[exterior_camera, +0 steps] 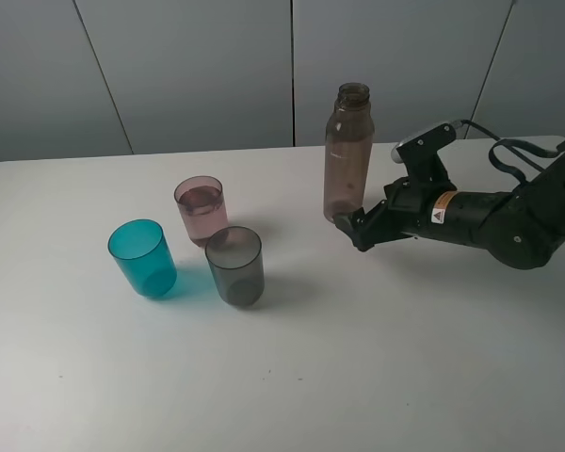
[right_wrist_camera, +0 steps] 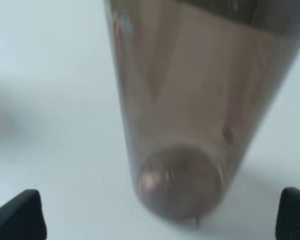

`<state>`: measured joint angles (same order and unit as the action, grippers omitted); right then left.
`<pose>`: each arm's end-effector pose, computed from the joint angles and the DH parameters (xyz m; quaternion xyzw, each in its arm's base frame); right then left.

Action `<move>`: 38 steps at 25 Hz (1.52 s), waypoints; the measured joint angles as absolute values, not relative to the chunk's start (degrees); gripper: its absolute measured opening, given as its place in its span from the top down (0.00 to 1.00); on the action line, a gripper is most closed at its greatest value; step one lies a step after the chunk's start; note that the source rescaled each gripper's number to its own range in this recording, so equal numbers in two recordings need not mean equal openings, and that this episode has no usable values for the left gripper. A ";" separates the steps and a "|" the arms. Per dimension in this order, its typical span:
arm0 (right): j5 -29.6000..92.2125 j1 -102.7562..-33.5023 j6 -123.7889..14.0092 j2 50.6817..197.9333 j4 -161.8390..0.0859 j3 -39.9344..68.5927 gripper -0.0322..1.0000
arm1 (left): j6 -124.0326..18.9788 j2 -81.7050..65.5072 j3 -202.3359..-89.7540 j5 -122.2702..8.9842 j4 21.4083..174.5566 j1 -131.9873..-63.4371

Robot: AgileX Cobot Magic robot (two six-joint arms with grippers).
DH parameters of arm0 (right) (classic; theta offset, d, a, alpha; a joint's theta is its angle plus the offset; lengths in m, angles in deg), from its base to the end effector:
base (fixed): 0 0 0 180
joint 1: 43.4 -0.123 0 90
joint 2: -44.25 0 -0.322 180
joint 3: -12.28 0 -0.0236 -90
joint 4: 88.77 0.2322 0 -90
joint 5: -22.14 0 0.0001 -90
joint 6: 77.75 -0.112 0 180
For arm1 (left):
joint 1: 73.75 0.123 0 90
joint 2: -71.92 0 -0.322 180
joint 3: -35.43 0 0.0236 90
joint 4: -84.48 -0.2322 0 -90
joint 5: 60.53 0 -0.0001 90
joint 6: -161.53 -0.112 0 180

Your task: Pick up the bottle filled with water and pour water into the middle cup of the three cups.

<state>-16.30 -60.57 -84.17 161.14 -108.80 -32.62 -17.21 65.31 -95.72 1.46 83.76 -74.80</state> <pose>0.3084 0.1202 0.1340 -0.2517 0.8470 0.1254 0.4511 -0.0426 0.0020 0.2594 -0.0019 0.8547 -0.0042 0.5192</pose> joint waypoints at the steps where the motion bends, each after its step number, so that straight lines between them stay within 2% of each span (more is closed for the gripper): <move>1: -13.89 -60.57 -84.36 158.29 -108.27 -33.89 0.01 | -17.21 65.31 -95.72 1.46 83.76 -74.80; 5: -0.17 -60.57 -85.38 143.91 -107.50 -35.11 0.00 | -17.21 65.31 -95.72 1.46 83.76 -74.80; 9: 21.10 -60.57 -85.98 126.51 -106.88 -32.01 0.00 | -17.21 65.31 -95.72 1.46 83.76 -74.80; 16: 54.73 -60.57 -85.65 99.21 -96.11 -24.43 0.00 | -17.21 65.31 -95.72 1.46 83.76 -74.80; 23: 80.02 -60.57 -82.70 78.73 -92.47 -24.21 0.00 | -17.21 65.31 -95.72 1.46 83.76 -74.80; 28: 90.62 -60.57 -82.47 68.11 -91.61 -26.57 0.00 | -17.21 65.31 -95.72 1.46 83.76 -74.80; 38: 91.74 -60.57 -82.34 51.81 -86.42 -34.39 0.00 | -17.21 65.31 -95.72 1.46 83.76 -74.80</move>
<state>91.74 -60.57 -82.34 51.81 -86.42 -34.39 -17.21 65.31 -95.72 1.46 83.76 -74.80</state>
